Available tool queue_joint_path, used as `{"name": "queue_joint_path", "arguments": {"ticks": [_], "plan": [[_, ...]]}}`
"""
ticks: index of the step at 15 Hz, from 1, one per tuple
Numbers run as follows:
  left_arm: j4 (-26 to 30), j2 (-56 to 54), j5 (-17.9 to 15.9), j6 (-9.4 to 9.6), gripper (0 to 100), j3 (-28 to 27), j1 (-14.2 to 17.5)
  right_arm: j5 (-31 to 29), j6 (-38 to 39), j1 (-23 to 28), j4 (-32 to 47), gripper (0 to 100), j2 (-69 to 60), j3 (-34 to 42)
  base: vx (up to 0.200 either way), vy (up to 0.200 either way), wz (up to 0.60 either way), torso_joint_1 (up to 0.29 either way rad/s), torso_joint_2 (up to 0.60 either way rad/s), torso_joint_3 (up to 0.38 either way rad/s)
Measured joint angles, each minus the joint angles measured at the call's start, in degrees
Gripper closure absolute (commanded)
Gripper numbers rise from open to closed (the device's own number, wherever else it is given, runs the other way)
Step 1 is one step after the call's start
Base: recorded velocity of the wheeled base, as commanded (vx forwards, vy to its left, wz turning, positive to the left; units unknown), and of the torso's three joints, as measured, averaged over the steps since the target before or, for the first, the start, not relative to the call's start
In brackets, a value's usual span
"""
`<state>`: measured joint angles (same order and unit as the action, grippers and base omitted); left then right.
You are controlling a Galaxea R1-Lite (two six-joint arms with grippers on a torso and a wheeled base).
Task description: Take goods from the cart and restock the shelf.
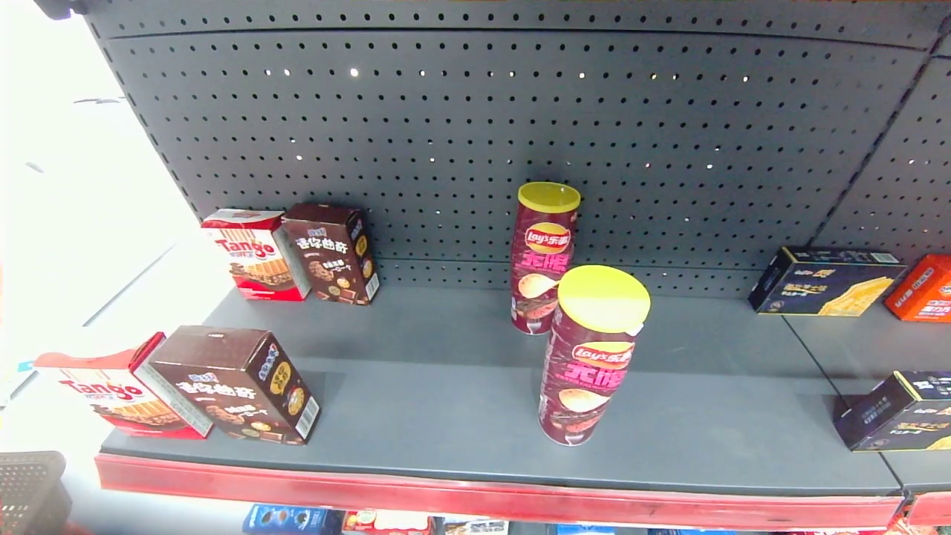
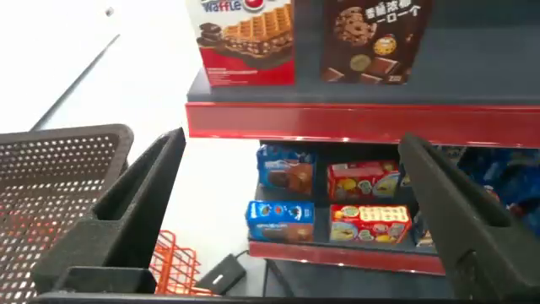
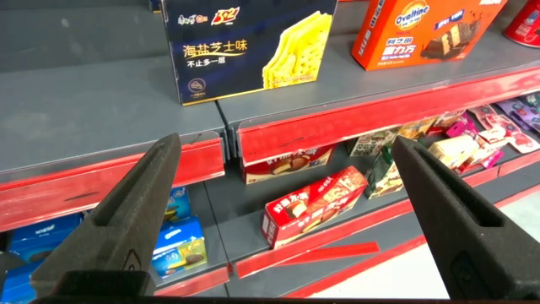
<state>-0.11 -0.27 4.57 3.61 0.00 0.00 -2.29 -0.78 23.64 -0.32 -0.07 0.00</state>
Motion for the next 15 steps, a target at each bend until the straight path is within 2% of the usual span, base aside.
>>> {"name": "queue_joint_path", "arguments": {"ticks": [4,11,13,15], "plan": [[0.4,0.0,-2.4,-0.55,0,-0.1,-0.1,0.3,-0.1,0.0,0.0,0,0.0,0.0,0.0,0.0,0.0,0.0,0.0,0.0],[0.4,0.0,-2.6,-0.71,0,-0.2,-0.2,3.1,-2.4,-0.9,-0.6,0,0.1,-0.2,0.0,0.0,0.0,0.0,0.0,0.0],[0.4,0.0,-3.4,-0.72,0,-0.2,-0.2,3.5,-0.3,-0.9,-1.3,0,2.1,-4.3,0.0,0.0,0.0,0.0,0.0,0.0],[0.5,0.0,-5.0,-0.72,0,-0.2,-0.2,7.6,0.5,-2.1,-1.8,0,9.2,-11.4,0.0,0.0,0.0,0.0,0.0,0.0]]}}
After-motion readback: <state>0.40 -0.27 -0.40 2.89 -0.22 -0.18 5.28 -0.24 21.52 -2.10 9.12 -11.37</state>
